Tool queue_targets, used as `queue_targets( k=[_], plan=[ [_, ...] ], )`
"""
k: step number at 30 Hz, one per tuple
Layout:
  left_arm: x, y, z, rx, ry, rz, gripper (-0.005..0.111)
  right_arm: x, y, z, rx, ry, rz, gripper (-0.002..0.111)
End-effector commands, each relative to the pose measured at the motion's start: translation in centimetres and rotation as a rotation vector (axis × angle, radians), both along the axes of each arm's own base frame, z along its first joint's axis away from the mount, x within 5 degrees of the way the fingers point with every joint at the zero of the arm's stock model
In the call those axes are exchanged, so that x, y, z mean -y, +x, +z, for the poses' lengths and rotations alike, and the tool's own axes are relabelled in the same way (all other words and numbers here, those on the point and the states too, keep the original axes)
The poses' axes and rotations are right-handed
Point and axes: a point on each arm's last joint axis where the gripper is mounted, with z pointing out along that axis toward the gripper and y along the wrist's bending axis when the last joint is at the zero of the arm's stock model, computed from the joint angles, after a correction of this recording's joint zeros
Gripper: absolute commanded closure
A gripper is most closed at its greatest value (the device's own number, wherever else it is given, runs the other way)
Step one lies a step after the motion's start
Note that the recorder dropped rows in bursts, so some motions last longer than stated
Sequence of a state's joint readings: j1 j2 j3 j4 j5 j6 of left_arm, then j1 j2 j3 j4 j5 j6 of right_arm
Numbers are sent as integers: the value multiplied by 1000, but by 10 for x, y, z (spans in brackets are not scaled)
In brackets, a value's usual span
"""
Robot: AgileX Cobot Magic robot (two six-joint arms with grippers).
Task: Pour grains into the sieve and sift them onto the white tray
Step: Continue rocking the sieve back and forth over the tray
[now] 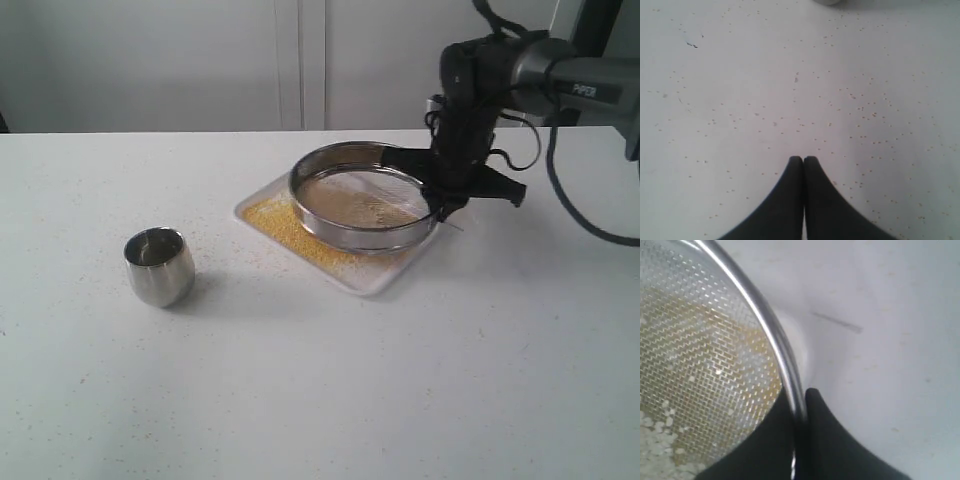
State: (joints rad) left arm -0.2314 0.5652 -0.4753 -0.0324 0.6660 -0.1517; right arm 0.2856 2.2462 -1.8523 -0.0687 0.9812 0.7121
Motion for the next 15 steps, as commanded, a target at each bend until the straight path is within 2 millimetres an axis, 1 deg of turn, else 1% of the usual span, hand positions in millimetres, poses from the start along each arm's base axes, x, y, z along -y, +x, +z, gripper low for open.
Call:
queue_targets(
  k=[1,2,3,4,5,6,7,8,10,11,12,13,14,15],
  plan=[
    [0,-2,-2,-11,-3,-3,107,-34,-2,14,76,184,99,108],
    [0,-2,-2,-11,-3,-3,107,-43,-2,16,112,189,165,108],
    [0,-2,-2,-11,-3,-3,107,-44,-2,18,140,152,203,108],
    [0,-2,-2,-11,-3,-3,107,-42,-1,18,146,124,197,108],
    [0,-2,-2,-11,-3,-3,107,-20,3,15,121,32,100,108],
    [0,-2,-2,-11,-3,-3,107,-7,4,13,95,-2,37,108],
    [0,-2,-2,-11,-3,-3,107,6,3,10,42,7,-47,108],
    [0,-2,-2,-11,-3,-3,107,6,2,10,26,35,-58,108],
    [0,-2,-2,-11,-3,-3,107,-25,-1,13,60,140,57,108],
    [0,-2,-2,-11,-3,-3,107,-37,-3,15,85,168,102,108],
    [0,-2,-2,-11,-3,-3,107,-47,-3,17,129,155,169,108],
    [0,-2,-2,-11,-3,-3,107,-49,-3,17,149,116,199,108],
    [0,-2,-2,-11,-3,-3,107,-35,0,16,143,53,130,108],
    [0,-2,-2,-11,-3,-3,107,-16,2,14,111,13,53,108]
  ],
)
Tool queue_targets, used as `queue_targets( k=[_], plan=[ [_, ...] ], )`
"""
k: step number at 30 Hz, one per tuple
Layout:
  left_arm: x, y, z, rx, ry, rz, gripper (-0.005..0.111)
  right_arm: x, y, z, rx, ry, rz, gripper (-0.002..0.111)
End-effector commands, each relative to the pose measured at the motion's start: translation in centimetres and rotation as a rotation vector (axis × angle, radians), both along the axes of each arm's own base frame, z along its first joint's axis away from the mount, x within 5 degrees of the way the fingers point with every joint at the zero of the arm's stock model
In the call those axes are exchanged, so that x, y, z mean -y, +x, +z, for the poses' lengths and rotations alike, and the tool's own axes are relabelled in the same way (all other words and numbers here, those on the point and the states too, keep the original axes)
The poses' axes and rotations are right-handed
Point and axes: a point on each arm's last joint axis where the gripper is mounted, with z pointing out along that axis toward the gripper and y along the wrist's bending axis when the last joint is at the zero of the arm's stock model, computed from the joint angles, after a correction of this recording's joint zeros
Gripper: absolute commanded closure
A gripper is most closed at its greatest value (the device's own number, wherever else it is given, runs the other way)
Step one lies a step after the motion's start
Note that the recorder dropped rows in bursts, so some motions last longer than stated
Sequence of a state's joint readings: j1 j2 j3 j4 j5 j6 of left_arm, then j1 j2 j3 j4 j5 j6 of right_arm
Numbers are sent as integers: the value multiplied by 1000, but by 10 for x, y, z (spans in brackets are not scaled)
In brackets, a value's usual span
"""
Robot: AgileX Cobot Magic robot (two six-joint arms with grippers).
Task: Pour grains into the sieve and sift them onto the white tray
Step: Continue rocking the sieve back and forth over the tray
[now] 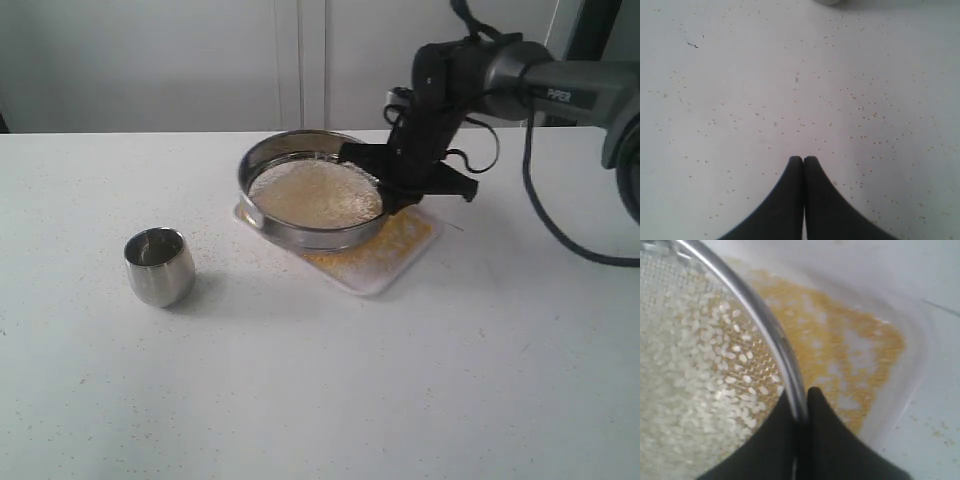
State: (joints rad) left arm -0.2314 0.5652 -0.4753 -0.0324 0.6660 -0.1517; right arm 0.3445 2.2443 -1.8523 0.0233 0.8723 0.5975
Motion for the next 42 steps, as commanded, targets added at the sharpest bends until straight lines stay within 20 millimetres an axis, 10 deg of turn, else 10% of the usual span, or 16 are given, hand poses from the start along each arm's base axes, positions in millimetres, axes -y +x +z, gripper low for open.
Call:
queue_targets(
  k=[1,6,13,19,25,28,33,37,42],
  plan=[
    [0,-2,-2,-11,-3,-3,107,36,5,9,-24,-69,-166,108],
    [0,-2,-2,-11,-3,-3,107,-1,-3,11,-5,1,10,108],
    [0,-2,-2,-11,-3,-3,107,37,0,7,-101,-34,-178,108],
    [0,-2,-2,-11,-3,-3,107,-5,-9,18,-9,-41,23,108],
    [0,-2,-2,-11,-3,-3,107,35,2,14,-56,-5,-179,108],
    [0,-2,-2,-11,-3,-3,107,0,-3,23,33,31,-22,108],
    [0,-2,-2,-11,-3,-3,107,52,-1,12,-98,-118,-214,108],
    [0,-2,-2,-11,-3,-3,107,-2,-4,35,101,-11,-3,108],
    [0,-2,-2,-11,-3,-3,107,57,1,25,-42,-145,-196,108]
  ],
)
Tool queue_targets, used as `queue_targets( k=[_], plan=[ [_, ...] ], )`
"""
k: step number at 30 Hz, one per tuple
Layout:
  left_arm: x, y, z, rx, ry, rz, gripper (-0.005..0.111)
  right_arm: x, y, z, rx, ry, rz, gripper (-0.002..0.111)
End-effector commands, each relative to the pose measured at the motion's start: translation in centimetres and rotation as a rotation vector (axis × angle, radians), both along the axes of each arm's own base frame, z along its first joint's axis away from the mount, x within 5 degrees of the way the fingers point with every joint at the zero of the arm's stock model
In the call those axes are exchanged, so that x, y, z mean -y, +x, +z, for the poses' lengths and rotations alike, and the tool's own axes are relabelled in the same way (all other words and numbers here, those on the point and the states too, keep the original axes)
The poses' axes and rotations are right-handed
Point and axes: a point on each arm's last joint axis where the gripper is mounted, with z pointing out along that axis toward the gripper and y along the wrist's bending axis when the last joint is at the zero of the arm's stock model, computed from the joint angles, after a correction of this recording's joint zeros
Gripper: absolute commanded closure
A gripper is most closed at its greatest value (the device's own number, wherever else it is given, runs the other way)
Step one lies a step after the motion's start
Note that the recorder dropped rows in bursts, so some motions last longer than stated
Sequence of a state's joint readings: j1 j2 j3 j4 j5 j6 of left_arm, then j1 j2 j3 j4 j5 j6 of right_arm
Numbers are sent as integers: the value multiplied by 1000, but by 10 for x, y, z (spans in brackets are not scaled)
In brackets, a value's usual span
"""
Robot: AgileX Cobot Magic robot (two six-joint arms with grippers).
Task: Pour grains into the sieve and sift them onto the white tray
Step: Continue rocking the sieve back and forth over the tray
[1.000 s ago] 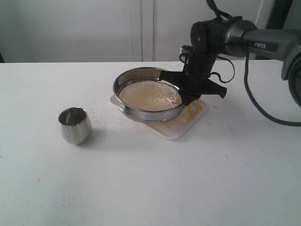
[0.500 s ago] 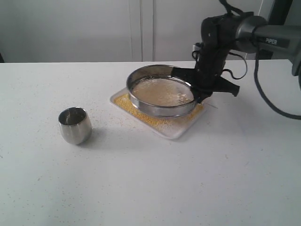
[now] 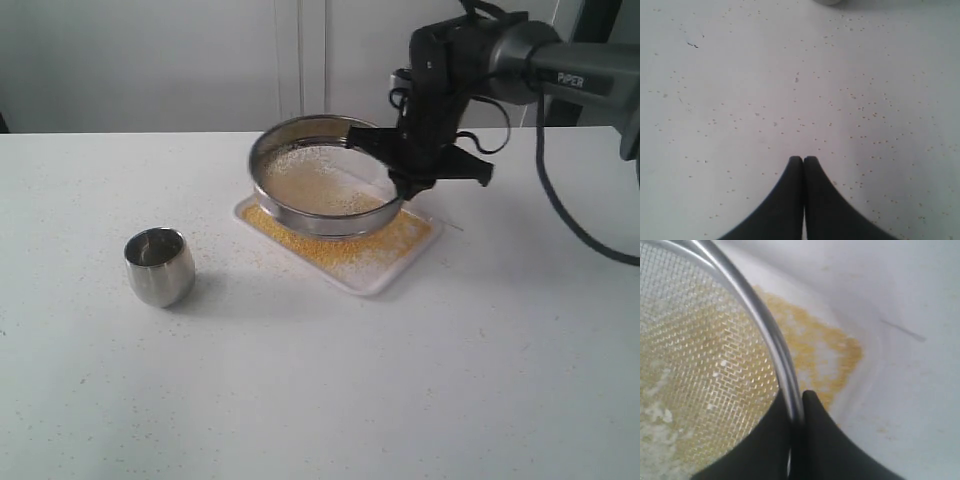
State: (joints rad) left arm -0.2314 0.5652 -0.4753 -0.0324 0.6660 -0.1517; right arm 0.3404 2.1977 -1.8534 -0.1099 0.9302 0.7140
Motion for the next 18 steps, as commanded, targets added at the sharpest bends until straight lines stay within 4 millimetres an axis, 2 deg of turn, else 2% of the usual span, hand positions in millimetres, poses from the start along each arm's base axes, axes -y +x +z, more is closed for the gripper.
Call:
queue_targets(
  k=[1,2,5,7,9,13,15,18],
  plan=[
    [0,-2,-2,-11,-3,-3,107,42,3,4,-72,-45,-125,108],
    [0,-2,-2,-11,-3,-3,107,36,2,3,-76,-14,-120,108],
    [0,-2,-2,-11,-3,-3,107,-1,0,13,16,94,-13,108],
    [0,-2,-2,-11,-3,-3,107,-16,0,21,101,86,96,108],
    [0,-2,-2,-11,-3,-3,107,-10,2,21,114,33,83,108],
    [0,-2,-2,-11,-3,-3,107,34,6,3,-30,-22,-84,108],
    [0,-2,-2,-11,-3,-3,107,35,4,-1,-76,4,-106,108],
    [0,-2,-2,-11,-3,-3,107,12,3,4,-23,64,-41,108]
  ],
)
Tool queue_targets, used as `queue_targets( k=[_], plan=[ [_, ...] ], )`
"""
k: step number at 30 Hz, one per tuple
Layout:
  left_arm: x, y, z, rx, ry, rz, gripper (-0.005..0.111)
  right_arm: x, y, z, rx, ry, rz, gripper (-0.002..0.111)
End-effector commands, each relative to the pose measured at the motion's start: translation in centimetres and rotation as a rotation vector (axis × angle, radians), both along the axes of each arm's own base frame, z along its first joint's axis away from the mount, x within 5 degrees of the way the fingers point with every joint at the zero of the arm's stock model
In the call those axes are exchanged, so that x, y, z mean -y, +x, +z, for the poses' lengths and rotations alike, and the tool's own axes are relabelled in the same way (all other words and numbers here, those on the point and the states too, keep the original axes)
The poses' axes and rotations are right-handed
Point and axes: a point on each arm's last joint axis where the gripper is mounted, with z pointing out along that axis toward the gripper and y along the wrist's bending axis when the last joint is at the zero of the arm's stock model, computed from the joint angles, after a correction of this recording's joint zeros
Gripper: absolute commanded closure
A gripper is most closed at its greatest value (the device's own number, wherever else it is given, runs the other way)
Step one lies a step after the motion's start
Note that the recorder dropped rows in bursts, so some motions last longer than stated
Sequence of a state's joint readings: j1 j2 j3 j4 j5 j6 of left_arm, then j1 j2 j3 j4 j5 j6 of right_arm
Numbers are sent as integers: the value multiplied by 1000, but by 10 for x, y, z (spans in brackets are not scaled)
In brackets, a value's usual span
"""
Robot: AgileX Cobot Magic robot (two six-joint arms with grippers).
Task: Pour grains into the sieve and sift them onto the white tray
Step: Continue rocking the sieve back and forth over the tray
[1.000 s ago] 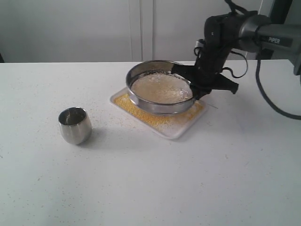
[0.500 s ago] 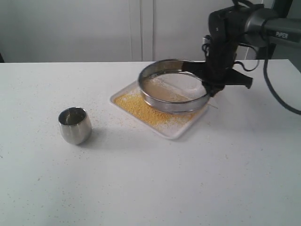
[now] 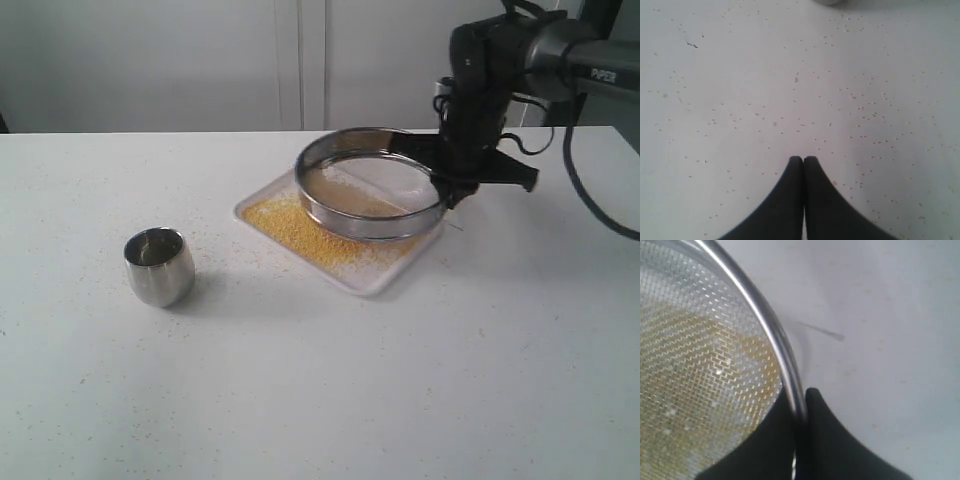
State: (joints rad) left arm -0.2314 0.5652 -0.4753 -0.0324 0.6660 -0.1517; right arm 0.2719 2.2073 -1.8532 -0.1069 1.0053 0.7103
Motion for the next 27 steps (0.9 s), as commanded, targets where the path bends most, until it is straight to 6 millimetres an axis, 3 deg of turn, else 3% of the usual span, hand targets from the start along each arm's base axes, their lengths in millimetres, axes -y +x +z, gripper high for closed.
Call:
queue_targets(
  k=[1,4,8,10,19,27],
  plan=[
    [0,-2,-2,-11,-3,-3,107,-33,-2,13,95,100,76,108],
    [0,-2,-2,-11,-3,-3,107,-44,-1,15,152,69,151,108],
    [0,-2,-2,-11,-3,-3,107,-15,3,5,75,32,24,108],
    [0,-2,-2,-11,-3,-3,107,-12,1,4,43,42,16,108],
    [0,-2,-2,-11,-3,-3,107,-31,-4,3,39,71,56,108],
    [0,-2,-2,-11,-3,-3,107,-28,-12,1,-55,16,101,108]
  ],
)
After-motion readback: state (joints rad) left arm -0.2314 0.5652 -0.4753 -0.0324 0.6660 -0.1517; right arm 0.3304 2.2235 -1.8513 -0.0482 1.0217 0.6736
